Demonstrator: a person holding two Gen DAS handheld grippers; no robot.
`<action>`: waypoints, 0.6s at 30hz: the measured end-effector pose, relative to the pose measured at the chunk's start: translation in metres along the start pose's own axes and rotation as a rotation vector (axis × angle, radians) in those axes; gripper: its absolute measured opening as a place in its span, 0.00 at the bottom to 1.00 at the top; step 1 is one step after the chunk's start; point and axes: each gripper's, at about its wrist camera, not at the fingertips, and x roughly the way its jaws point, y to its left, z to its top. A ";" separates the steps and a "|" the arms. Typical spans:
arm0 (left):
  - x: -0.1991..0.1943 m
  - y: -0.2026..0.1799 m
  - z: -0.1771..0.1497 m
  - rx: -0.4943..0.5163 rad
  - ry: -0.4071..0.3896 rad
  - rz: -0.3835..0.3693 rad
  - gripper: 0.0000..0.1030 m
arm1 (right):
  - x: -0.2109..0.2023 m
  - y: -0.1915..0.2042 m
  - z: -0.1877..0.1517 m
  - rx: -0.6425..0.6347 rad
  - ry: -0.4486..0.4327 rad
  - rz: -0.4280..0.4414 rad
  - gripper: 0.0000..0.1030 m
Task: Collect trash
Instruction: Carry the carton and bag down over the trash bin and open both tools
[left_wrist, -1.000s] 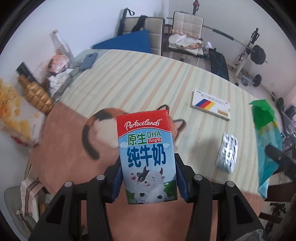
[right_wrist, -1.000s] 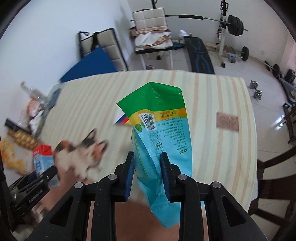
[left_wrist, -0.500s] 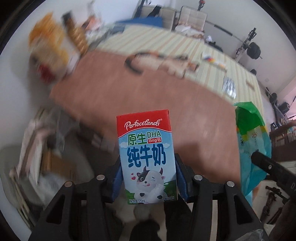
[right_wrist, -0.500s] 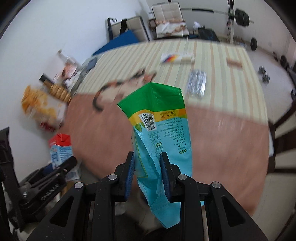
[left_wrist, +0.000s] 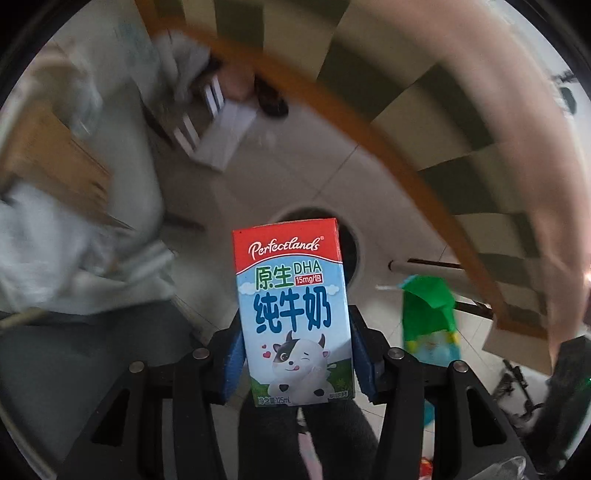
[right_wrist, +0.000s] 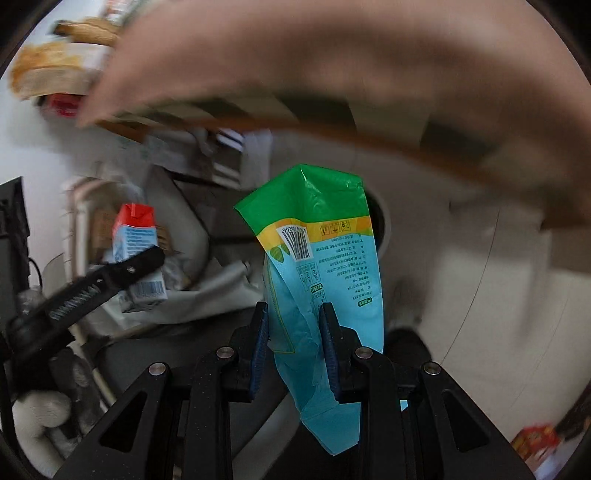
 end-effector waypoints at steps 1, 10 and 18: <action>0.020 0.002 0.008 -0.006 0.015 -0.021 0.45 | 0.025 -0.010 0.004 0.031 0.011 0.003 0.28; 0.194 0.009 0.063 -0.010 0.160 -0.127 0.72 | 0.207 -0.095 0.071 0.216 0.035 0.038 0.29; 0.225 0.026 0.050 0.019 0.114 0.024 0.96 | 0.282 -0.131 0.104 0.237 0.088 0.045 0.82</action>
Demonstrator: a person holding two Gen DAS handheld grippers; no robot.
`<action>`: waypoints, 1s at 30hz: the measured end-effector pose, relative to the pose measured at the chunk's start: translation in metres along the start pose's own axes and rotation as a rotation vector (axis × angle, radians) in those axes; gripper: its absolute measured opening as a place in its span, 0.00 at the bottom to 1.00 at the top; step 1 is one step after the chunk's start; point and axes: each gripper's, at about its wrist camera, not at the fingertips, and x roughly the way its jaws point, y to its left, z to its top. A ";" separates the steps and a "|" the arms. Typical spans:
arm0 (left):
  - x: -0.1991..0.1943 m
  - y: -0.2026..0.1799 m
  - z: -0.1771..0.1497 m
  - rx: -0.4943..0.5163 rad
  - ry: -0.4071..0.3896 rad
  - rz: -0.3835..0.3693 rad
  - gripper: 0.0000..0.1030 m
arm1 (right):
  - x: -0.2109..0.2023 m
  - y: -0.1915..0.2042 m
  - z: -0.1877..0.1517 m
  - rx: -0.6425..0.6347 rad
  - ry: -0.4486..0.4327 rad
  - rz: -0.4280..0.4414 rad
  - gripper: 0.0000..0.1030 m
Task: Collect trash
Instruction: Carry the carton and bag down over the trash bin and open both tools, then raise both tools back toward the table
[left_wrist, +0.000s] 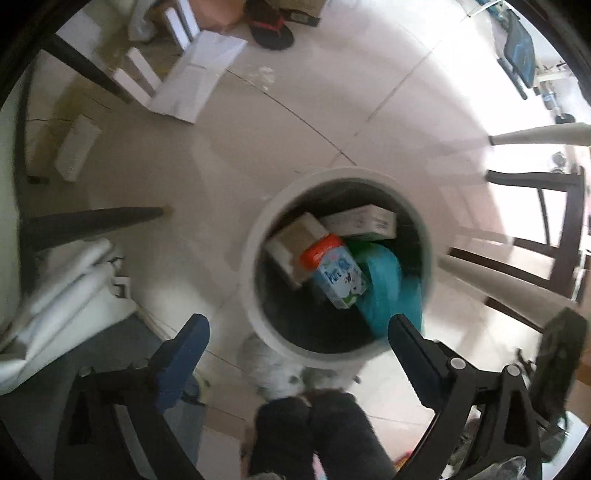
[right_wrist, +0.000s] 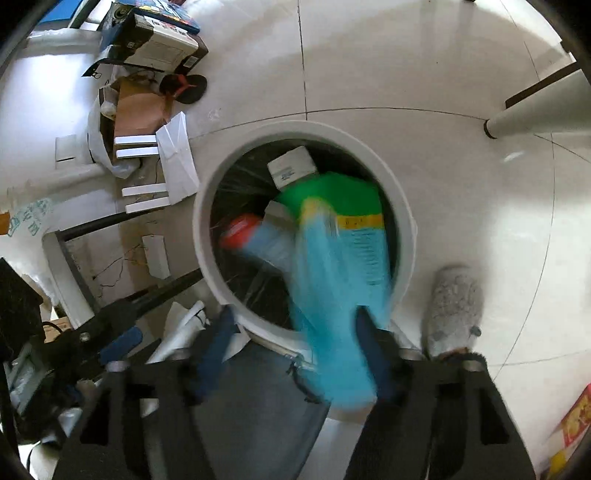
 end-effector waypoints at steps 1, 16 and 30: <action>-0.004 0.000 -0.004 0.008 -0.022 0.023 0.96 | 0.000 0.001 0.001 -0.007 -0.002 -0.011 0.85; -0.067 -0.015 -0.063 0.102 -0.087 0.207 0.96 | -0.076 0.041 -0.041 -0.252 -0.155 -0.389 0.98; -0.200 -0.036 -0.125 0.127 -0.148 0.196 0.96 | -0.227 0.080 -0.100 -0.340 -0.221 -0.405 0.98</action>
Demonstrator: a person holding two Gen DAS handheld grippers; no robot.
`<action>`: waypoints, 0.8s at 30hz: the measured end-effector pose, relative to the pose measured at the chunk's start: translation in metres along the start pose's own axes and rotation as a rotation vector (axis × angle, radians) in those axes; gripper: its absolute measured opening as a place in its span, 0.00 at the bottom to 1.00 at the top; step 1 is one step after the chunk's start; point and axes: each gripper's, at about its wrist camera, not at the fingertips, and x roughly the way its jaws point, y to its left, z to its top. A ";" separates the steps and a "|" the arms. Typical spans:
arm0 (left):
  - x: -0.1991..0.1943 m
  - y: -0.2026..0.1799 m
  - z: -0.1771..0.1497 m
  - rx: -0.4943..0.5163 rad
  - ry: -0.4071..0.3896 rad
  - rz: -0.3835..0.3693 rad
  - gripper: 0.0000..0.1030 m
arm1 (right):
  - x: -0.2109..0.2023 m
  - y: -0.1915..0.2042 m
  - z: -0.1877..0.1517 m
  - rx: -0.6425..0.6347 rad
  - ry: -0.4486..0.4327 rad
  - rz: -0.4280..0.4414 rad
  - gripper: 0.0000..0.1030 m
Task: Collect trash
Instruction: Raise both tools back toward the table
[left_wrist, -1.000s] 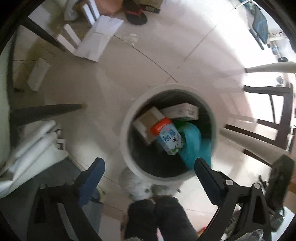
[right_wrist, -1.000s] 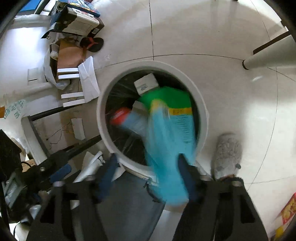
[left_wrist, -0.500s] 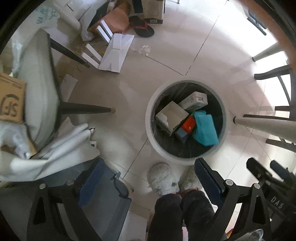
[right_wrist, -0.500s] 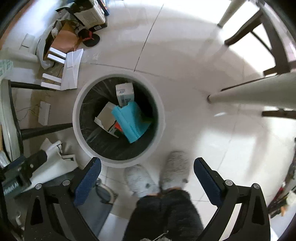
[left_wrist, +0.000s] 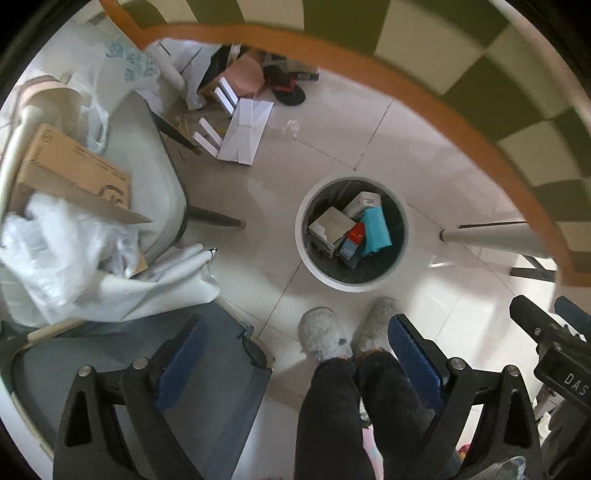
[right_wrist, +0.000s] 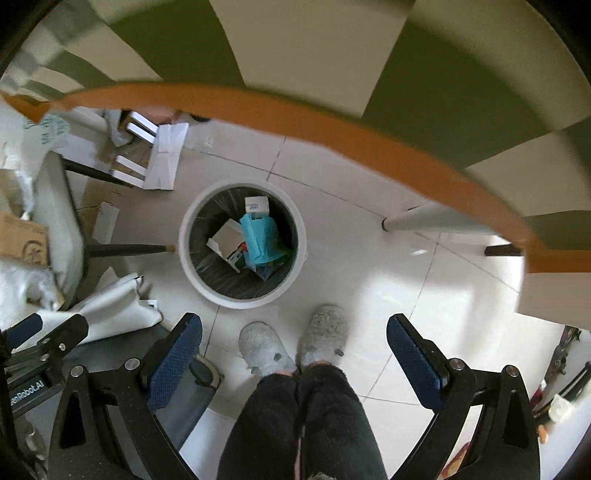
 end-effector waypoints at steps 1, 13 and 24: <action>-0.010 0.000 -0.004 -0.003 -0.004 -0.006 0.96 | -0.012 0.000 -0.002 -0.006 -0.003 0.003 0.98; -0.146 0.002 -0.039 0.006 -0.095 -0.048 0.96 | -0.178 0.003 -0.035 -0.044 -0.053 0.066 0.98; -0.237 0.012 -0.032 0.012 -0.252 -0.040 0.96 | -0.287 0.023 -0.037 -0.063 -0.126 0.135 0.98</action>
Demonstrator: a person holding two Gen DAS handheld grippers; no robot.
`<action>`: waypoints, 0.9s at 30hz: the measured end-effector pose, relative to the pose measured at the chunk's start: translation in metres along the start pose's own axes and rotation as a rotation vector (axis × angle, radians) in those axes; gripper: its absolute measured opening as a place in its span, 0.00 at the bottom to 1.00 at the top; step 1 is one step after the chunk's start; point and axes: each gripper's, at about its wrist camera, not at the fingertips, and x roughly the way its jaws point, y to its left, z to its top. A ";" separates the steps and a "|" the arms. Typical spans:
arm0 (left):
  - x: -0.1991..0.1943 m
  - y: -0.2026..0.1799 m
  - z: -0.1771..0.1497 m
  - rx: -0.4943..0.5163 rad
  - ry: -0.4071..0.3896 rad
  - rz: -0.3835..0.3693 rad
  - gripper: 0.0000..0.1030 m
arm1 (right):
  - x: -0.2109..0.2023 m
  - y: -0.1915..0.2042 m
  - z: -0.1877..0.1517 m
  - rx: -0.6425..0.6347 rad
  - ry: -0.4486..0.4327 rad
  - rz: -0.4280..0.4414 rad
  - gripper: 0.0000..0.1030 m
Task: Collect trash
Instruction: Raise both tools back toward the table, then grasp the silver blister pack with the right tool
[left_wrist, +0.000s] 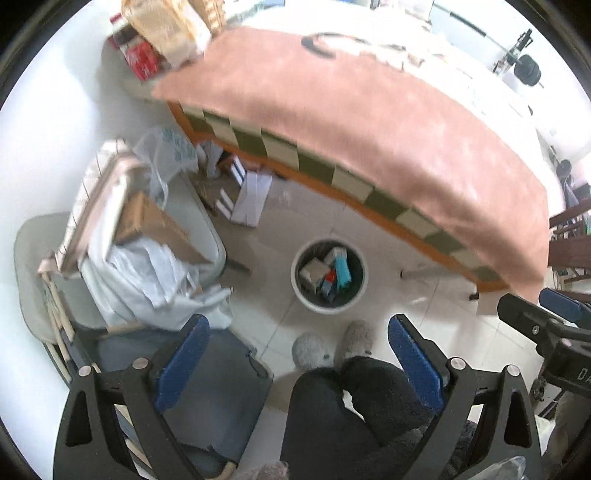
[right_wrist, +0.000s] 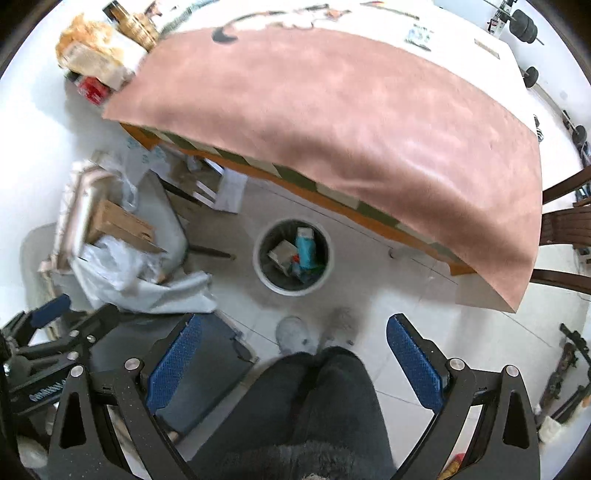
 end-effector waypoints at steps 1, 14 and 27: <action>-0.005 -0.001 0.008 0.002 -0.015 0.003 0.96 | -0.008 0.001 0.006 0.005 -0.014 0.009 0.98; -0.013 -0.075 0.177 0.057 -0.186 0.118 1.00 | -0.049 -0.084 0.156 0.227 -0.142 0.040 0.98; 0.124 -0.207 0.368 0.241 -0.058 0.324 1.00 | 0.108 -0.257 0.412 0.479 -0.016 -0.116 0.98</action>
